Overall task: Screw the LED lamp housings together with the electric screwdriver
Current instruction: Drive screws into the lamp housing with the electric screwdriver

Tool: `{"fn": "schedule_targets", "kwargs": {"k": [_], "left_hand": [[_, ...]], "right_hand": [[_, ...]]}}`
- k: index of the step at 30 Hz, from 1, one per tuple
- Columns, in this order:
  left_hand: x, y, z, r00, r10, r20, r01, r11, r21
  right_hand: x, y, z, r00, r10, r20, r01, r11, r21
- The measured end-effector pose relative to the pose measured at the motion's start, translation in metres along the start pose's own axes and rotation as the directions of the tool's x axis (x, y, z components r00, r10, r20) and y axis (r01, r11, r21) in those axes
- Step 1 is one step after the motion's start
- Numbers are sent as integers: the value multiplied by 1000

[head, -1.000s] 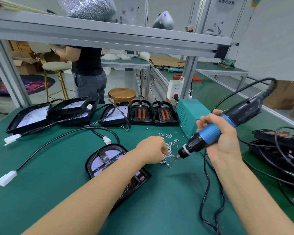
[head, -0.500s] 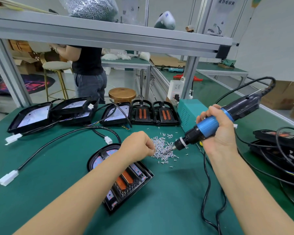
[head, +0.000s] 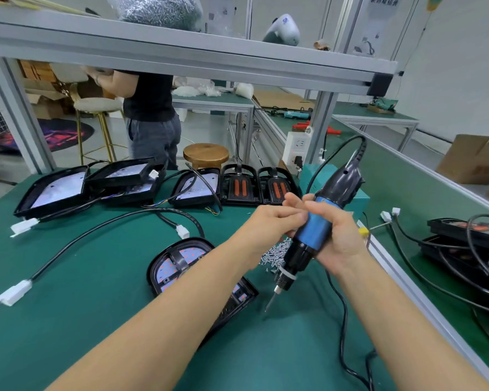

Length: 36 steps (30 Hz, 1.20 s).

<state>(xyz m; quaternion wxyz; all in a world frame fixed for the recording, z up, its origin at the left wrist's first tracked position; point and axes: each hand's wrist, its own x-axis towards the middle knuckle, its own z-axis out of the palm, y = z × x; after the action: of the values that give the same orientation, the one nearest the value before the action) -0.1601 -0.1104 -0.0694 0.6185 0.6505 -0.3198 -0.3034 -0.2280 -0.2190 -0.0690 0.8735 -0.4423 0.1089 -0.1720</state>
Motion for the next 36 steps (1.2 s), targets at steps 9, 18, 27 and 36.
{"fn": "schedule_targets", "kwargs": {"k": [9, 18, 27, 36], "left_hand": [[2, -9, -2, 993, -82, -79, 63, 974, -217], [-1, -3, -9, 951, -173, -254, 62, 917, -393], [-9, 7, -17, 894, -106, -435, -220, 742, -633], [-16, 9, -11, 878, 2, -479, -290, 798, -528]], "right_hand": [[-1, 4, -6, 999, -20, -45, 21, 999, 30], [-4, -1, -5, 983, -166, -84, 157, 982, -105], [-8, 5, 16, 981, -155, -114, 99, 915, -392], [-2, 13, 29, 970, -202, -133, 137, 913, -383]]}}
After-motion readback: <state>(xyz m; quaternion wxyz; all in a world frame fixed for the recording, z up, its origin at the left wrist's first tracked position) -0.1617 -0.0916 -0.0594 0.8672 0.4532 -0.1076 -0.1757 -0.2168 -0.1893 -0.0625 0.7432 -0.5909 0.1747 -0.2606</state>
